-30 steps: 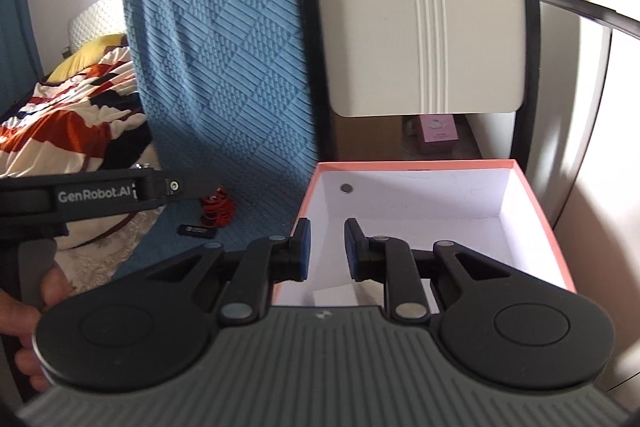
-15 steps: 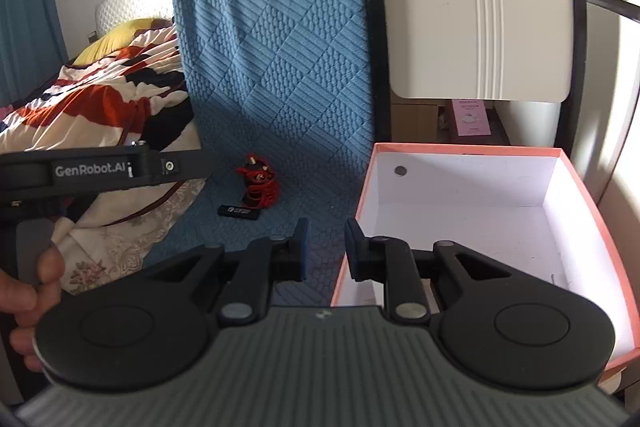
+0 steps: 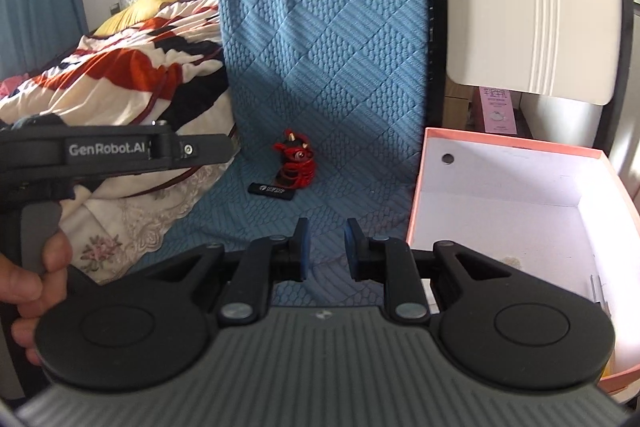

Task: Organize rigid objects
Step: 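Withdraw both tools from the box back toward the cushion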

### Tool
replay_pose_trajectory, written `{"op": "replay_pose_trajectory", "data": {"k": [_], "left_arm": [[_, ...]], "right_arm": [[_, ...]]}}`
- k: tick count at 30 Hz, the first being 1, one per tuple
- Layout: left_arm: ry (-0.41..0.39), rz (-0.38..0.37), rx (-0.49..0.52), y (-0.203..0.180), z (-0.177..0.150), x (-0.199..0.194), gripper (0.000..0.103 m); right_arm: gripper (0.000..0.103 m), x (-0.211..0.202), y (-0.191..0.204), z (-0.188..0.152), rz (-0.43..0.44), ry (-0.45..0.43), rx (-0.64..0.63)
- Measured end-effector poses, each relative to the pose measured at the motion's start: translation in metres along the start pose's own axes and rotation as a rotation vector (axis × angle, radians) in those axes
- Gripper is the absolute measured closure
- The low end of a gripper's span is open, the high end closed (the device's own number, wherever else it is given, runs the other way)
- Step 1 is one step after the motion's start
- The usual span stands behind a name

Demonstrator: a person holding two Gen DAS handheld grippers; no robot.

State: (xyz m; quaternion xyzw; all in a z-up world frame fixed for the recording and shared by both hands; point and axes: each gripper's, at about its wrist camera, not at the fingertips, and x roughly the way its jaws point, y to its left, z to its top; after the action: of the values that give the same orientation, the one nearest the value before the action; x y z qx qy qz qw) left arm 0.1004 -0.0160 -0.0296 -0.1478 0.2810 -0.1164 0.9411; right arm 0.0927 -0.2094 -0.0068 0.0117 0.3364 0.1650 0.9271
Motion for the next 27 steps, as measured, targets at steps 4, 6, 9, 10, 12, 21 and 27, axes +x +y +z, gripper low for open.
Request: {"op": "replay_pose_trajectory", "data": {"k": [4,6,9,10,12,21,27], "left_arm": [[-0.003,0.016,-0.010,0.011,-0.002,-0.002,0.059],[-0.003,0.024,-0.019,0.017,-0.004,-0.002,0.059],[0.005,0.056,-0.013,0.026,-0.010,-0.001,0.059],[0.003,0.073,-0.010,0.028,-0.012,-0.001,0.059],[0.013,0.080,-0.007,0.035,-0.015,0.001,0.060],[0.067,0.087,0.013,0.058,-0.032,0.045,0.059],[0.052,0.089,0.057,0.060,-0.025,0.068,0.059]], "right_arm": [[0.080,0.005,0.007,-0.001,0.005,0.006,-0.009],[0.080,0.008,0.011,-0.002,0.003,0.010,-0.014],[0.080,0.012,0.015,-0.005,0.004,0.019,-0.011],[0.080,0.013,0.016,-0.007,0.001,0.022,-0.013],[0.080,0.016,0.018,-0.010,-0.001,0.026,-0.015],[0.080,0.032,0.020,-0.013,-0.004,0.045,0.028],[0.080,0.044,0.019,-0.006,-0.010,0.047,0.041]]}}
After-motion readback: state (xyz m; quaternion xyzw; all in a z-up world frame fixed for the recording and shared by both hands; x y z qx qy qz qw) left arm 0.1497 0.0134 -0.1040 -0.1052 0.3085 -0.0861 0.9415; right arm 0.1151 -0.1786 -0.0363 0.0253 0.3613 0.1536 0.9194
